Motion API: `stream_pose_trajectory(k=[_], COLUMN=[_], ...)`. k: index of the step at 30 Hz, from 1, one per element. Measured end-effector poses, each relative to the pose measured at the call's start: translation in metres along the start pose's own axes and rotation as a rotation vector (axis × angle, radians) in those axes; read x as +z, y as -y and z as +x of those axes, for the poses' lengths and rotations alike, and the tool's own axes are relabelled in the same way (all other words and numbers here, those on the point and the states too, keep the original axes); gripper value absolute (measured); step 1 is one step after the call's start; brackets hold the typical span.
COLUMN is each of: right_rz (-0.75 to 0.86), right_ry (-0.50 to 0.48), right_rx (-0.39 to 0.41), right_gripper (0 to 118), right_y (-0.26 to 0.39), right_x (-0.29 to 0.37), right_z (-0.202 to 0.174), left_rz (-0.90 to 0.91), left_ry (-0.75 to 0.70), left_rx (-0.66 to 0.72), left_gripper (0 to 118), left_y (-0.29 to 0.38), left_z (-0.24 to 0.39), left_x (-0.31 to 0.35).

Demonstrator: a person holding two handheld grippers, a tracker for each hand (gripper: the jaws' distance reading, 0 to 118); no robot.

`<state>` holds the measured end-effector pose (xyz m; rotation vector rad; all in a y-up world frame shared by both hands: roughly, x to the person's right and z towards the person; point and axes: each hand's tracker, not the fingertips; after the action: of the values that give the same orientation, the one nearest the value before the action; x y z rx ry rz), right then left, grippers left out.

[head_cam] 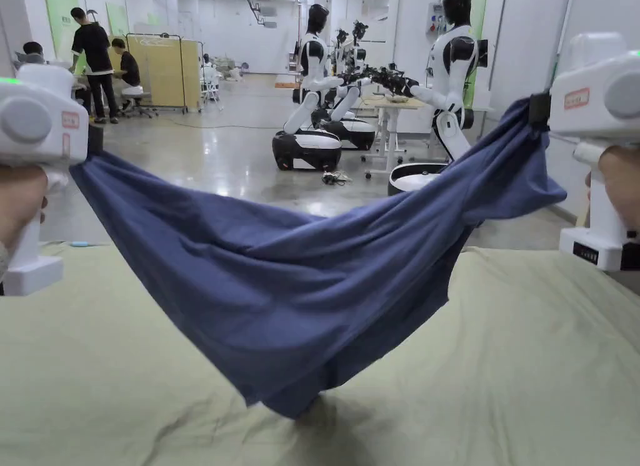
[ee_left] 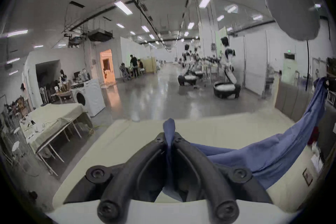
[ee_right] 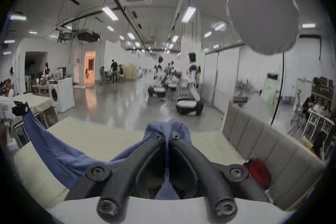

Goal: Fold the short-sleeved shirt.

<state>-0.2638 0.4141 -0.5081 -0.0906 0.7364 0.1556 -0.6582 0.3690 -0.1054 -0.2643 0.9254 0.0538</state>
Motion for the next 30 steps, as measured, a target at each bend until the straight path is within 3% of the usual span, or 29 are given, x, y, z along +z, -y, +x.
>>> stream_pose_trajectory(k=[7,16,23,30], right_rz=[0.016,-0.165,-0.194,-0.343], right_ry=[0.032,0.033,-0.086,-0.199], right_rx=[0.000,-0.038,-0.014,0.013], right_gripper=[5,5,5,5], right_y=[-0.024,0.101,0.172,0.295], right_x=[-0.018,-0.054,0.012,0.116], right_z=[0.003,-0.003,0.035,0.052], left_rz=[0.036,-0.122,-0.148,-0.304], left_ry=[-0.035,0.001,0.122,0.238], left_rx=[-0.027,0.018,0.019,-0.062], left_gripper=[0,0,0,0], left_y=[-0.027,0.082,0.144,0.264], left_z=[-0.001,0.015,-0.011,-0.037], left_x=[-0.009,-0.045,0.008,0.099])
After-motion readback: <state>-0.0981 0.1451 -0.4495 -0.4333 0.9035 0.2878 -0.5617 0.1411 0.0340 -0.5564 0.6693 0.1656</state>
